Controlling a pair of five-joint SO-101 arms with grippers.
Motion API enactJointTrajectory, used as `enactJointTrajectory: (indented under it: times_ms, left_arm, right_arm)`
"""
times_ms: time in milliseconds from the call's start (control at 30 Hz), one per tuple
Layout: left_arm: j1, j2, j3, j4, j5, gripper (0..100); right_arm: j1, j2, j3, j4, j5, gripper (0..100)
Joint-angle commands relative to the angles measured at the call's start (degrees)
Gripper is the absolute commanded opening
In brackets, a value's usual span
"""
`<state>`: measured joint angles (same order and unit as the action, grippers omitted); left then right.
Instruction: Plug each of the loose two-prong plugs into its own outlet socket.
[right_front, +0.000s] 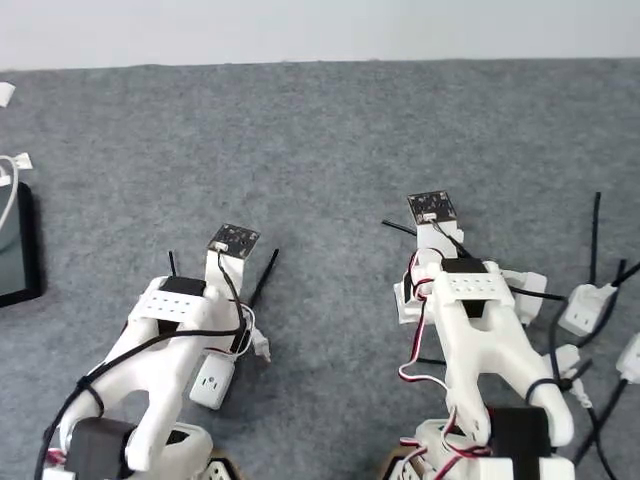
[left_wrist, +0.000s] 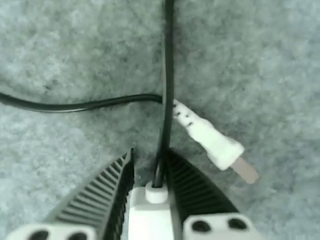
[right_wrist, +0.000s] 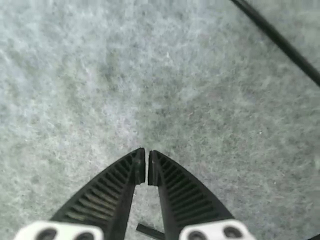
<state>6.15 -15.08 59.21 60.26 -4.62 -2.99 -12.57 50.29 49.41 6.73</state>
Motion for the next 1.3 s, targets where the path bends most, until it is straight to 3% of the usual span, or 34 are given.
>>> enactJointTrajectory:
  times_ms: [0,367,733,900,1033,1267]
  left_arm:
    - [3.25,0.53,-0.66,1.49,-0.7,2]
    - [10.02,0.53,-9.27,1.58,-0.62,1]
    - [10.37,0.53,-28.88,-5.45,15.82,2]
    - [10.11,0.53,-32.48,-11.96,17.93,2]
    - [9.67,0.09,-32.75,-10.73,18.2,2]
    - [5.71,-20.13,-28.26,-6.51,18.2,2]
  right_arm:
    - [-0.66,0.04,-3.43,-1.45,-0.09,1.5]
    - [-0.66,0.04,-3.34,-1.54,-0.09,1.5]
    - [-0.66,0.04,-3.34,-1.71,-0.09,1.5]
    - [-0.66,0.04,-3.34,-1.71,-0.09,1.5]
    - [-0.66,0.04,-3.34,-1.71,-0.09,1.5]
    - [-0.66,0.04,-3.34,-2.86,-0.09,1.5]
